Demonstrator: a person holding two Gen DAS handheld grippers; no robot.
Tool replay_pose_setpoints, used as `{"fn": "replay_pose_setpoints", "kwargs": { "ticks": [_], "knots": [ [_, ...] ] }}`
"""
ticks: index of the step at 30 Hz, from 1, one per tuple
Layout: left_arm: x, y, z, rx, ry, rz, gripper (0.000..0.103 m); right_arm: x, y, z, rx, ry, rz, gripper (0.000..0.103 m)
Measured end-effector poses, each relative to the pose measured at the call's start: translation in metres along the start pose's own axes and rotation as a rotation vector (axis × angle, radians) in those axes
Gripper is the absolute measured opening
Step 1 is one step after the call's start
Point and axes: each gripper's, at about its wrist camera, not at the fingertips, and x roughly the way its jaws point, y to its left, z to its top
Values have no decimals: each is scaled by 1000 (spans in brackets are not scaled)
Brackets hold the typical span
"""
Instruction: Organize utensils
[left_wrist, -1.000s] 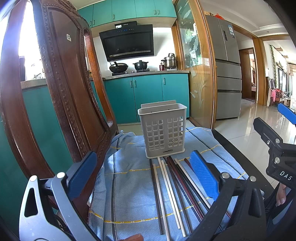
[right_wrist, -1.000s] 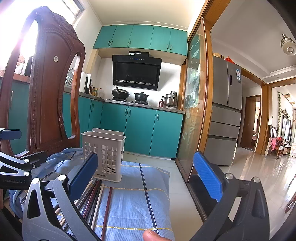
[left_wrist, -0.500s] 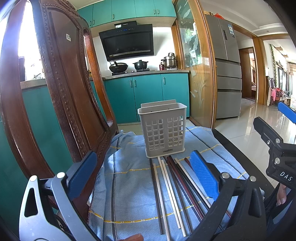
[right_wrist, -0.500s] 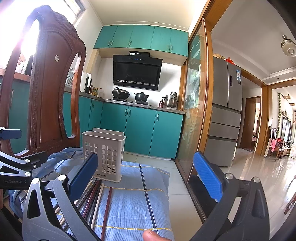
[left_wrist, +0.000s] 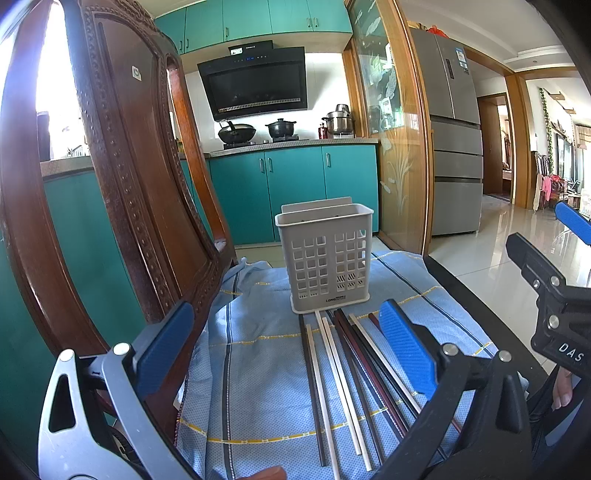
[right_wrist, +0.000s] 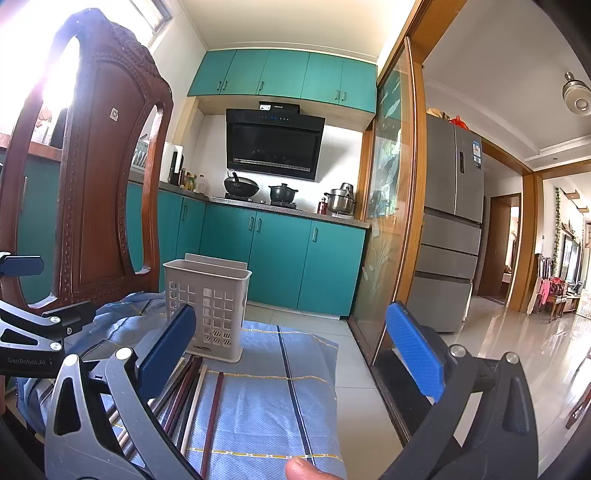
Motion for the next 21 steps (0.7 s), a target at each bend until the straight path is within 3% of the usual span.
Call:
{"fn": "replay_pose_setpoints", "kwargs": {
  "ticks": [21],
  "knots": [
    [3,3,-3,-3,14,3,100,5,-11,0,26,31,-13,100]
  ]
}}
